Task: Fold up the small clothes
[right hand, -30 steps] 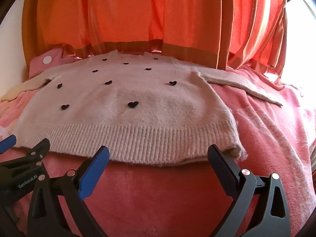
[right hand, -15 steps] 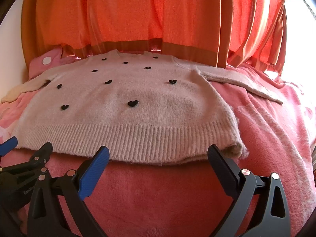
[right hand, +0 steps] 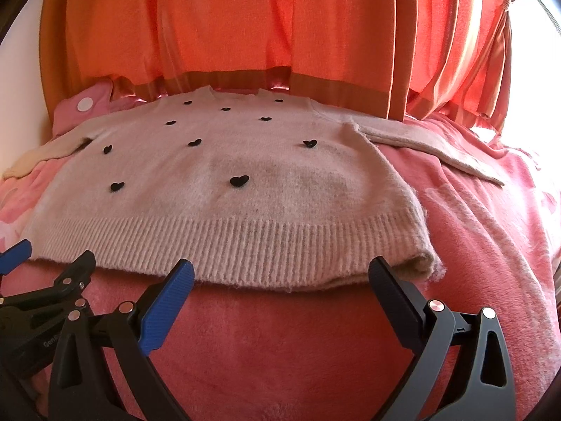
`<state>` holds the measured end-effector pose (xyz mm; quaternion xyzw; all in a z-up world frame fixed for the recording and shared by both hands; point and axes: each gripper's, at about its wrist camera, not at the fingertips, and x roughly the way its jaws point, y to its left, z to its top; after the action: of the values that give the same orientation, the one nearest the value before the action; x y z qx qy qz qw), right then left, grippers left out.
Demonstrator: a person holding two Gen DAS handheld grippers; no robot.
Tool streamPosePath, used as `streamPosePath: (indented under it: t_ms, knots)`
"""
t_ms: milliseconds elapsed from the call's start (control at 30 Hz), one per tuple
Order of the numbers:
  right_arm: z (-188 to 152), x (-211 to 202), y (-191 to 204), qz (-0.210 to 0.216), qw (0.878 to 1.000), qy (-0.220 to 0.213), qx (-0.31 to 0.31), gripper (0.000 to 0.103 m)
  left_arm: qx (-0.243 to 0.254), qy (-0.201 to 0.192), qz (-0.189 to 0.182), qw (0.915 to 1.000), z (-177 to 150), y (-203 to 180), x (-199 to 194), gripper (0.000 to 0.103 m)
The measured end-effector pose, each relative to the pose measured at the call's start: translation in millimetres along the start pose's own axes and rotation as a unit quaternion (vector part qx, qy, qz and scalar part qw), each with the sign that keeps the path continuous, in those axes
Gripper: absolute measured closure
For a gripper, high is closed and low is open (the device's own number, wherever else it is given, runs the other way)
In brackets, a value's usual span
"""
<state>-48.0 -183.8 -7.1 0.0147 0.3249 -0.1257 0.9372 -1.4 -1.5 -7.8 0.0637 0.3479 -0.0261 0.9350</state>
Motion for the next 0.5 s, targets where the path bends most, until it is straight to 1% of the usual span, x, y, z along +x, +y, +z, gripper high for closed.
streamPosePath:
  t_ms: [500]
  knots:
    - [0.0, 0.0, 1.1, -0.001, 1.0, 0.001, 0.0, 0.005, 0.007, -0.001, 0.001, 1.0, -2.4, -5.4, -0.6, 0.005]
